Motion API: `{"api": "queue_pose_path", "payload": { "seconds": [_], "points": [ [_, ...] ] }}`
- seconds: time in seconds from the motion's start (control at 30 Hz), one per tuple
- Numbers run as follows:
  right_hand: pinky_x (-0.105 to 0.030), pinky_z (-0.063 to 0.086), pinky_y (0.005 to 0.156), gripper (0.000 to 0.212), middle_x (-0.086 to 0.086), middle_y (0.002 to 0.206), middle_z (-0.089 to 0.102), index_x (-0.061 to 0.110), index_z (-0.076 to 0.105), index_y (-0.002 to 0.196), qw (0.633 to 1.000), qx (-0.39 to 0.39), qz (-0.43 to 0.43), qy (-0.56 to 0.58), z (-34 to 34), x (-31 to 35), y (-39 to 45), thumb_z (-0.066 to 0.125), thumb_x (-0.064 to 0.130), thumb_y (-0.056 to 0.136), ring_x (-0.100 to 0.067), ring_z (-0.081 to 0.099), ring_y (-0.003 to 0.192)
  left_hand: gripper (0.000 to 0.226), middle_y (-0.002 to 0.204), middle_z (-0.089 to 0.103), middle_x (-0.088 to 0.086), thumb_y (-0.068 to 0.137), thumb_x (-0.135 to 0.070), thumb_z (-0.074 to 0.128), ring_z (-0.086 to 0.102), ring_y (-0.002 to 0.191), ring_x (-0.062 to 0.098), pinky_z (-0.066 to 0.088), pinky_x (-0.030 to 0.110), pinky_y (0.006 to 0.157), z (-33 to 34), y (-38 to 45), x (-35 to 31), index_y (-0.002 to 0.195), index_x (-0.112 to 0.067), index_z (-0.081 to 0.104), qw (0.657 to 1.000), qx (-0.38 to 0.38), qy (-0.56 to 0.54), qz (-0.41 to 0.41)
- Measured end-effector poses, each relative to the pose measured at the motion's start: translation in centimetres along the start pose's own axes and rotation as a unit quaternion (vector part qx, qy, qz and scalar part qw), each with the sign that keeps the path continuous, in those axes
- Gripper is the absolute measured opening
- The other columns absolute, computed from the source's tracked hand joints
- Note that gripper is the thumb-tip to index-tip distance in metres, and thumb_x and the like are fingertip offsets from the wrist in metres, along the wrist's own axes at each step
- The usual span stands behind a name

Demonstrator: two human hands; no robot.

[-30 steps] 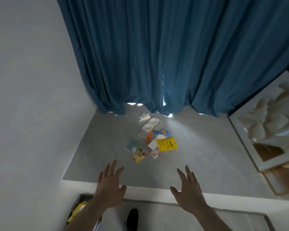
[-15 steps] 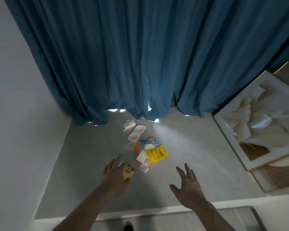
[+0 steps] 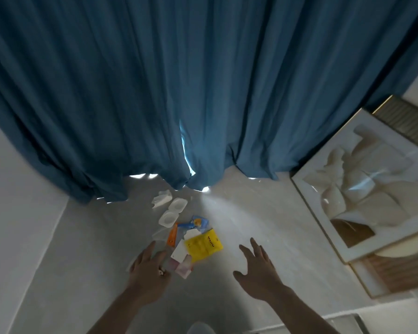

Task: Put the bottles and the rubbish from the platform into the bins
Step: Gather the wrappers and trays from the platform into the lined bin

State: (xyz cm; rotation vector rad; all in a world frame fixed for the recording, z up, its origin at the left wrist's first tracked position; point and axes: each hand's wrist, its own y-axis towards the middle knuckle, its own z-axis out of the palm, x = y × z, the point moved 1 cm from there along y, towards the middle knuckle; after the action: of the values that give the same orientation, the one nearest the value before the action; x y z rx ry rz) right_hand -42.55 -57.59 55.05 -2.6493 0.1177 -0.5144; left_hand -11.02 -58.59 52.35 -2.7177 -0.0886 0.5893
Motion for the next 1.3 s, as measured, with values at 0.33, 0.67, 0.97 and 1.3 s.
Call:
{"api": "queue_pose_path", "payload": {
  "seconds": [0.33,0.67,0.97,1.3],
  "points": [
    [-0.044,0.019,0.124,0.080,0.004,0.168,-0.010,0.033,0.016,0.160,0.997,0.054,-0.037,-0.046,-6.5,-13.7,6.8,0.056,0.052,0.092,-0.026,-0.001,0.156,0.068,0.166,0.017,-0.003,0.080,-0.058,0.054,0.030,0.148,0.027,0.030,0.042,0.117,4.6,2.7,-12.2,0.144,-0.037,0.047,0.996,-0.021,-0.034,-0.085],
    [-0.047,0.024,0.122,0.081,0.003,0.169,-0.009,0.031,0.012,0.160,0.986,0.138,-0.069,-0.068,-4.9,-15.9,12.8,0.054,0.049,0.094,-0.029,0.003,0.155,0.067,0.169,0.006,-0.001,0.085,-0.049,0.060,0.014,0.153,0.032,0.025,0.048,0.122,8.6,5.0,-14.2,0.148,-0.038,0.040,0.988,0.080,0.005,-0.130],
    [-0.038,0.029,0.121,0.084,0.008,0.168,-0.008,0.037,0.008,0.159,0.981,0.142,-0.098,-0.091,1.4,-13.0,20.3,0.056,0.049,0.092,-0.020,0.009,0.155,0.098,0.169,-0.007,0.000,0.080,-0.028,0.076,0.021,0.151,0.033,0.052,0.039,0.104,16.7,14.6,-5.3,0.158,-0.032,0.017,0.980,0.085,0.019,-0.177],
    [-0.043,0.027,0.120,0.086,-0.004,0.163,0.020,0.021,0.020,0.158,0.976,0.120,-0.169,-0.070,16.3,-8.4,34.6,0.052,0.053,0.085,-0.028,0.021,0.151,0.145,0.161,-0.038,0.004,0.069,-0.055,0.086,-0.014,0.154,0.034,0.011,0.052,0.124,29.0,24.1,1.8,0.156,-0.029,-0.026,0.977,0.023,0.039,-0.210]
  ]
}}
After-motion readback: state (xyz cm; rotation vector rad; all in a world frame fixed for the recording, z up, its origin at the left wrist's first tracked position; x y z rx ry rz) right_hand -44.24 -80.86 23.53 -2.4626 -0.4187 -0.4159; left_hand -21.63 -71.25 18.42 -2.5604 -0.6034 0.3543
